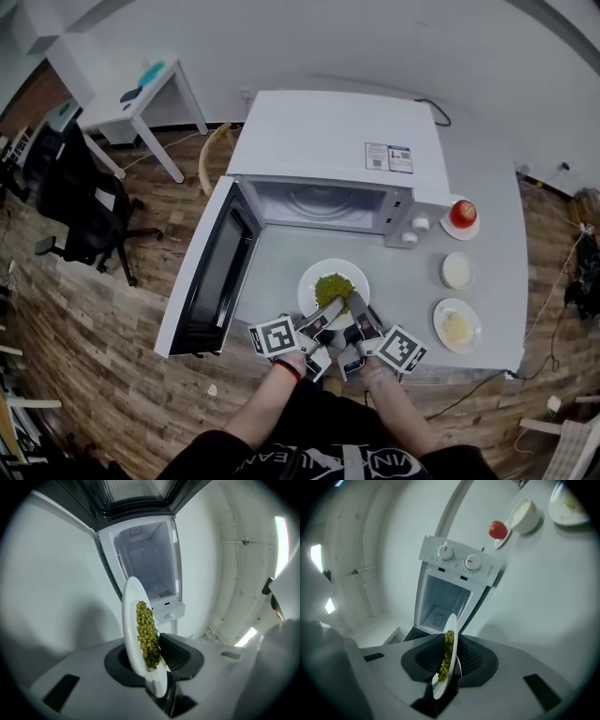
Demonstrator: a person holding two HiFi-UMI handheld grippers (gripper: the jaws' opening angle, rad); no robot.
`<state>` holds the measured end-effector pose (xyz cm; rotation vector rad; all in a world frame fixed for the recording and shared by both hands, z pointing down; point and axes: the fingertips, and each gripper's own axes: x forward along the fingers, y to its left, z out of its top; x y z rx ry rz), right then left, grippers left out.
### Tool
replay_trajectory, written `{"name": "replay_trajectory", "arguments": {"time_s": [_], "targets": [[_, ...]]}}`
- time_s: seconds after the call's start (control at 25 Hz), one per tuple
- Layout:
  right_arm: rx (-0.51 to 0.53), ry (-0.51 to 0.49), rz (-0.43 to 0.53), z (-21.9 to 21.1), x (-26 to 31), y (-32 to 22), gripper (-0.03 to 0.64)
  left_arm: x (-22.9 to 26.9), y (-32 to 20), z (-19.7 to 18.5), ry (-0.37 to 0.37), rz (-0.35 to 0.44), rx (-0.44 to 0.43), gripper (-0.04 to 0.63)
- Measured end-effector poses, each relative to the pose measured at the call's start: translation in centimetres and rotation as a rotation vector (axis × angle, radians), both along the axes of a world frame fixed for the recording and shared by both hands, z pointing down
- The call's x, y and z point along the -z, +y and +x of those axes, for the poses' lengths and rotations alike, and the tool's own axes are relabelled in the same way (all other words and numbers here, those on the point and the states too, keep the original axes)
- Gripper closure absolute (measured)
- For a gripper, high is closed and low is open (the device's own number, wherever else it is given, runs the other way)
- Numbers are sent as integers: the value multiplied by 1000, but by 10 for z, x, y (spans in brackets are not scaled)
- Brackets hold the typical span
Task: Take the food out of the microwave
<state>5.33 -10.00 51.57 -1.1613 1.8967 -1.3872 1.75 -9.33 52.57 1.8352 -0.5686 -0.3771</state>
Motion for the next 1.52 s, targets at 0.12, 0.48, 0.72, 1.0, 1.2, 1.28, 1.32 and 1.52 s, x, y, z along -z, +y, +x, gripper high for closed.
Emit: {"name": "replay_trajectory", "arguments": {"time_s": [0.12, 0.48, 0.72, 1.0, 1.2, 1.28, 1.32, 1.52], "targets": [[-3, 45, -10, 3, -4, 9, 532, -1, 7, 2, -37, 11, -4, 506], [10, 76, -17, 6, -6, 29, 532, -4, 29, 5, -30, -6, -7, 506], [18, 74, -10, 3, -2, 46, 532, 1, 45, 3, -29, -1, -4, 506], [32, 79, -11, 2, -3, 73, 532, 0, 73, 2, -20, -3, 10, 506], [44, 80, -9, 1, -4, 92, 532, -1, 93, 1, -18, -4, 15, 506], [50, 81, -6, 0, -3, 99, 532, -1, 100, 0, -17, -4, 21, 506], [54, 82, -5, 0, -3, 102, 532, -1, 103, 0, -16, -4, 25, 506], [71, 80, -8, -2, -6, 117, 532, -4, 118, -2, -19, -8, 37, 506]]}}
